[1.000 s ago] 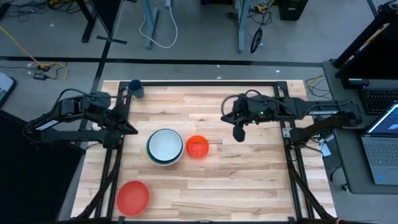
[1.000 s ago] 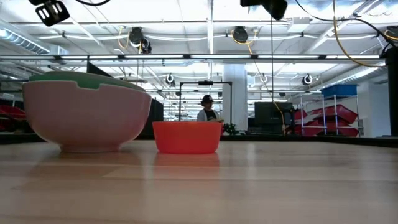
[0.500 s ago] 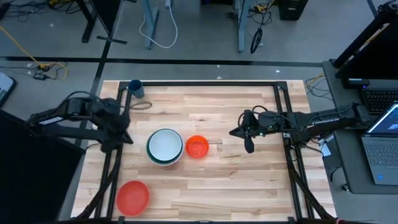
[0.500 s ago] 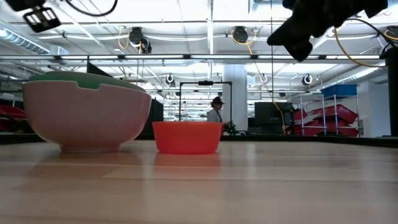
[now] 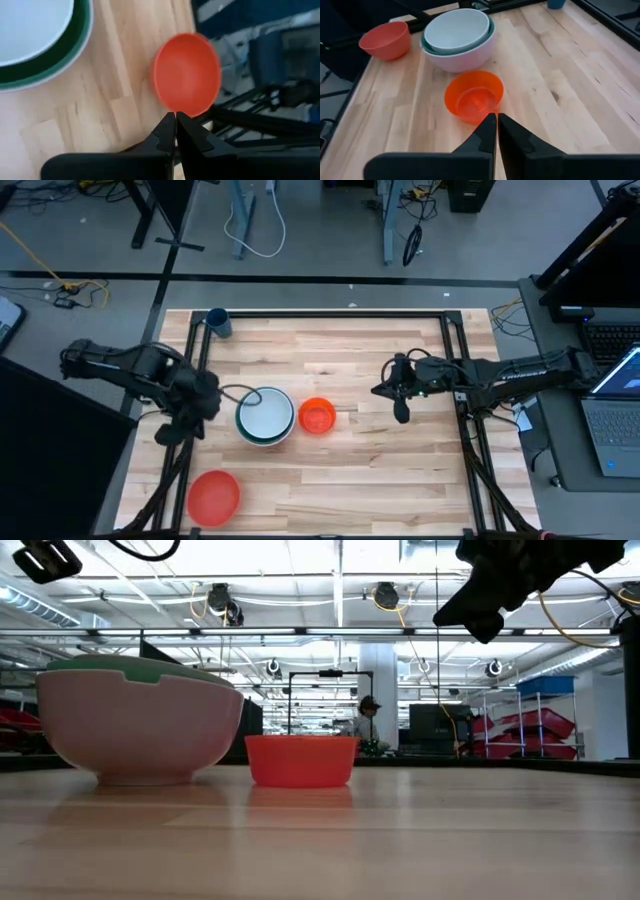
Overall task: Nest bowls inside each other
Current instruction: Stack the orange bowl on top of the white bowl
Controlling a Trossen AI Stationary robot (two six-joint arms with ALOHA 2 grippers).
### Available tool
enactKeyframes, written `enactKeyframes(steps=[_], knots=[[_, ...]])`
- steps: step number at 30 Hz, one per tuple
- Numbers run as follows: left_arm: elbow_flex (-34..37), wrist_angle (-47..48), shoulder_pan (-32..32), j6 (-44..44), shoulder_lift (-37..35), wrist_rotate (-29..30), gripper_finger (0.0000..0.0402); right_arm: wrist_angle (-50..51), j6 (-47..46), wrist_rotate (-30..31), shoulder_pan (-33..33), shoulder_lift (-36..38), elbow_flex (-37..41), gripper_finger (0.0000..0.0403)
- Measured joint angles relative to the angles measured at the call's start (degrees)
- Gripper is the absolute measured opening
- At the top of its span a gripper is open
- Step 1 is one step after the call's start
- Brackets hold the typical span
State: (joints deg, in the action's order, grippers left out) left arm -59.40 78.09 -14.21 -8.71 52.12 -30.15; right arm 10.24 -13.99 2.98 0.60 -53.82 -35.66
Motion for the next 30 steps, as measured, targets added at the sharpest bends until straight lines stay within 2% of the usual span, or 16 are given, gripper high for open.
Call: enactKeyframes(steps=[5,13,17,23,30], knots=[[0.00,0.26,-4.64,-4.66,2.44,6.19,0.0000,-0.82,0.01,0.06,-1.30,0.17,2.16,0.0000],[-0.01,0.28,-13.24,-16.38,3.00,6.60,0.0000,-5.55,-2.46,-0.03,-1.38,1.37,7.54,0.0000],[-0.02,-4.48,-17.28,-20.27,4.33,8.44,0.0000,-5.72,-2.06,-0.02,-1.38,2.21,7.56,0.0000],[-0.04,-9.79,-22.56,-22.84,11.11,19.18,0.0000,-5.55,-1.83,-0.02,-1.38,3.02,7.58,0.0000],[-0.04,-11.13,-25.79,-27.28,20.63,20.14,0.0000,-5.62,-1.61,-0.19,-1.29,3.13,7.56,0.0000]])
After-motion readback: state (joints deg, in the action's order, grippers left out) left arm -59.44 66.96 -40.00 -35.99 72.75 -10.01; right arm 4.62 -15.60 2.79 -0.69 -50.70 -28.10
